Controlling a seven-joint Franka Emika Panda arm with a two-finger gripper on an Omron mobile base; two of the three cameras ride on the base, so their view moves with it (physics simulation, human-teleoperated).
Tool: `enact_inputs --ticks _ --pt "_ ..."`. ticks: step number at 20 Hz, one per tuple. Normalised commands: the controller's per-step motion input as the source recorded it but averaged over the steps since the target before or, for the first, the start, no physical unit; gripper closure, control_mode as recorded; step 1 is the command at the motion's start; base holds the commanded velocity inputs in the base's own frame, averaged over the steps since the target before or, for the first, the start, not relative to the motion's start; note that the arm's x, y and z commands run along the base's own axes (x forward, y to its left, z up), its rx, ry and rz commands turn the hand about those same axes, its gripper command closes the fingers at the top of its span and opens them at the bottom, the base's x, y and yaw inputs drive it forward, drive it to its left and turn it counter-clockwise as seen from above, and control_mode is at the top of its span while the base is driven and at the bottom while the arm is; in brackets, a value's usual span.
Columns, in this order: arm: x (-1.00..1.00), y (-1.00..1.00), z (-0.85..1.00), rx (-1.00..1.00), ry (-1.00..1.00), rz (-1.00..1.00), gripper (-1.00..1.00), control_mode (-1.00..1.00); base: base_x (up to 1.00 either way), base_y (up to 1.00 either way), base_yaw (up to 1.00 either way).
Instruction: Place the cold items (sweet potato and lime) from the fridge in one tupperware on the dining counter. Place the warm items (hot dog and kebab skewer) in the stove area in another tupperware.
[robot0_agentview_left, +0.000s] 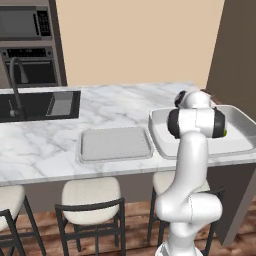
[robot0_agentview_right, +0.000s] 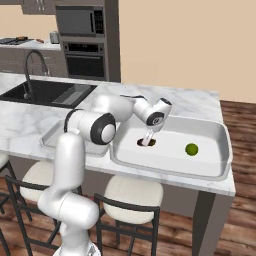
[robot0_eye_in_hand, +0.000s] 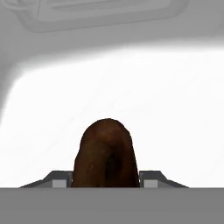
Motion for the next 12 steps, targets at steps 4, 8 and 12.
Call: enact_inputs --ticks 4,8,12 --pt "0.26 0.00 -0.34 0.00 0.00 0.00 1.00 -1.00 0.00 0.00 0.00" --pt "0.21 0.00 -0.34 0.00 0.00 0.00 1.00 -1.00 0.00 0.00 0.00" --pt "0.07 0.00 -0.34 0.00 -0.09 0.01 -1.00 -1.00 0.00 0.00 0.00"
